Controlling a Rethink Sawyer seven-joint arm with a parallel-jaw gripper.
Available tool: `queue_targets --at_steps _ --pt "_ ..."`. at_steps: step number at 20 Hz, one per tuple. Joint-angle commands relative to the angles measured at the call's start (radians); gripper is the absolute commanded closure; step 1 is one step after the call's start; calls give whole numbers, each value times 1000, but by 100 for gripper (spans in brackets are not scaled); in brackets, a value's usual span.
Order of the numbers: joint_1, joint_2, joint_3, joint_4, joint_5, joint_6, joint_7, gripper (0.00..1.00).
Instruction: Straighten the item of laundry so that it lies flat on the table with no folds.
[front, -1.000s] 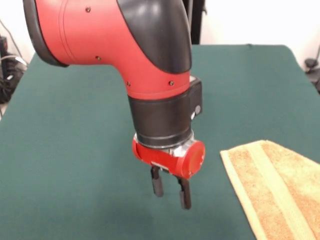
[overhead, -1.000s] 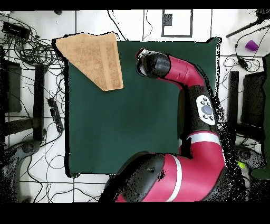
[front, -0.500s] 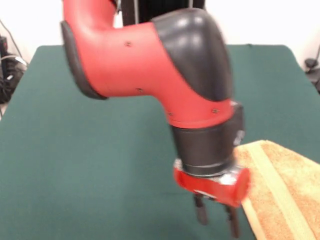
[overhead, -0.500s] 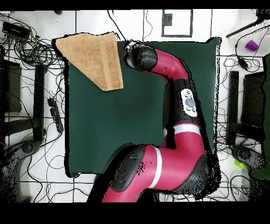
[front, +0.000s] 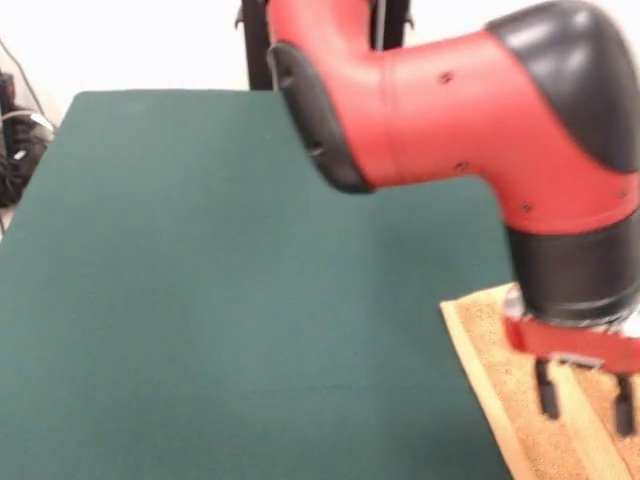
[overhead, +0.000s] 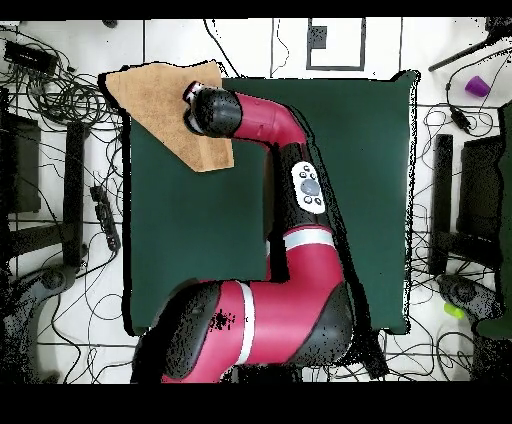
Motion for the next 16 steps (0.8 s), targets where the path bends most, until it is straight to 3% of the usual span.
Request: queue_targets --at_steps 1,3,8,16 --pt "-57 -235 125 308 72 30 34 0" --pt "-88 -246 137 334 56 48 -24 0" --pt "-128 -165 155 329 -13 -28 -83 0" --pt "-34 -67 76 193 -55 -72 5 0"
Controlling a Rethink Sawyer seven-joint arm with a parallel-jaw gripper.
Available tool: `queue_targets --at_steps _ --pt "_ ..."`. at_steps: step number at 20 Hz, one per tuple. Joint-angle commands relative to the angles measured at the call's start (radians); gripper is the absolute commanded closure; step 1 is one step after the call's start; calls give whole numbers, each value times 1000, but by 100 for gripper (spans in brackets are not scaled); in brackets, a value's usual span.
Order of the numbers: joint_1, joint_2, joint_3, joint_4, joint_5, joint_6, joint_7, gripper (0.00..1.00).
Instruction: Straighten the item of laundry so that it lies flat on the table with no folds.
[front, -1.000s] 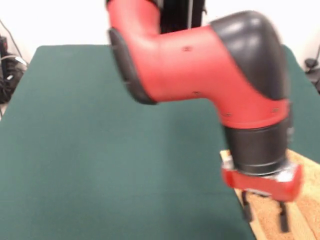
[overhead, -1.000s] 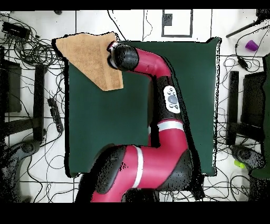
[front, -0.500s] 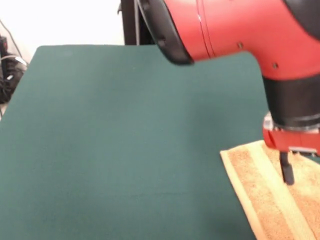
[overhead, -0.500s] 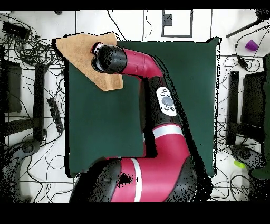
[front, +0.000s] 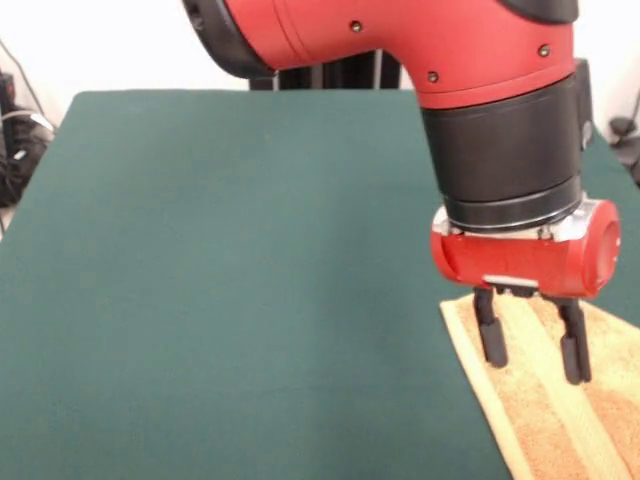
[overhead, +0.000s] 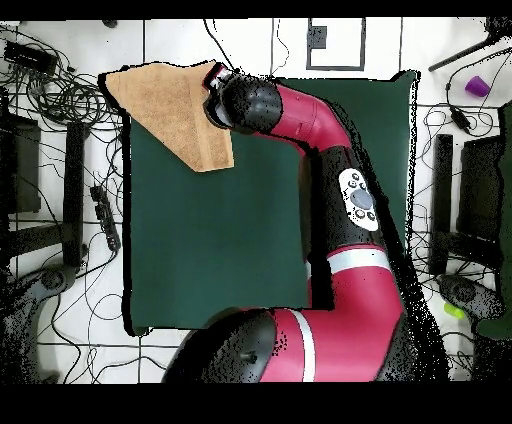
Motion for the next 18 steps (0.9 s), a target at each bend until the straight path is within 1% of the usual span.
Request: queue_targets --at_steps 1,5,9,11,14,18 --pt "100 115 22 25 -61 -79 21 0" --pt "138 148 -4 -20 -51 -97 74 0" --pt "173 178 -40 -65 -64 -64 71 0" --pt "186 193 -63 -74 -71 -82 81 0" --pt "198 214 -83 -80 -66 -163 121 0" --pt "192 235 -66 -92 -41 -163 111 0"
